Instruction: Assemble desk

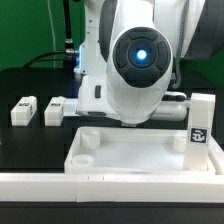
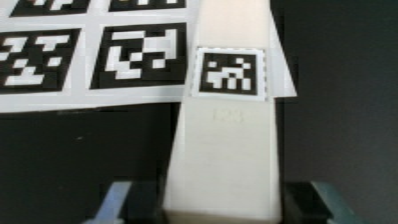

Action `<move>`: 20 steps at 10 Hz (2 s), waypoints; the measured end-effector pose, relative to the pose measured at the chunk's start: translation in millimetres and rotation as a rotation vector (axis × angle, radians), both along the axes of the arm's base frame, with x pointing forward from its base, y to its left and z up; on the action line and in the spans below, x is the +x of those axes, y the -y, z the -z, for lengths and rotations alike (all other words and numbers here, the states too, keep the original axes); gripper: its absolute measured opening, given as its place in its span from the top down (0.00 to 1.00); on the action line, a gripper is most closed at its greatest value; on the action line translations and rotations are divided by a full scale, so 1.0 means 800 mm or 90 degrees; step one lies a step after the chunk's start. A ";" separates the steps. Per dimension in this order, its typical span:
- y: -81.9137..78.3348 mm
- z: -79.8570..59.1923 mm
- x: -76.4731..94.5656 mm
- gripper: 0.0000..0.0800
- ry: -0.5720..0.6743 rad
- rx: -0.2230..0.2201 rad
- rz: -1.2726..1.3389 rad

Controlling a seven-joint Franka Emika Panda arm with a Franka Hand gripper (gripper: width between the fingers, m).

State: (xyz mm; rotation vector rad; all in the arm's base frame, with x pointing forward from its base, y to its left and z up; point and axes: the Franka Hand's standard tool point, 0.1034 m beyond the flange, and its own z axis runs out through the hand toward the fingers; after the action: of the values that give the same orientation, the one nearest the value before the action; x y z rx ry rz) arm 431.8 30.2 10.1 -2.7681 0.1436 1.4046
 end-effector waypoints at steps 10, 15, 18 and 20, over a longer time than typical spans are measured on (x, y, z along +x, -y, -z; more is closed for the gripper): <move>0.033 -0.101 0.061 0.64 0.063 0.028 -0.001; 0.054 -0.127 0.092 0.63 0.288 0.016 -0.002; 0.080 -0.196 0.142 0.63 0.427 0.018 -0.031; 0.086 -0.214 0.164 0.63 0.527 0.002 -0.059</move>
Offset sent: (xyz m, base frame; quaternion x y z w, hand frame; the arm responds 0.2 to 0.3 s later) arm 0.0000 0.0000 0.0000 0.0000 0.0000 0.0000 1.0000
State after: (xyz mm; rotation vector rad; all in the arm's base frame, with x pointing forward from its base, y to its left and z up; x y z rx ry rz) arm 563.3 -38.2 180.9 -3.1059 -0.0172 0.1749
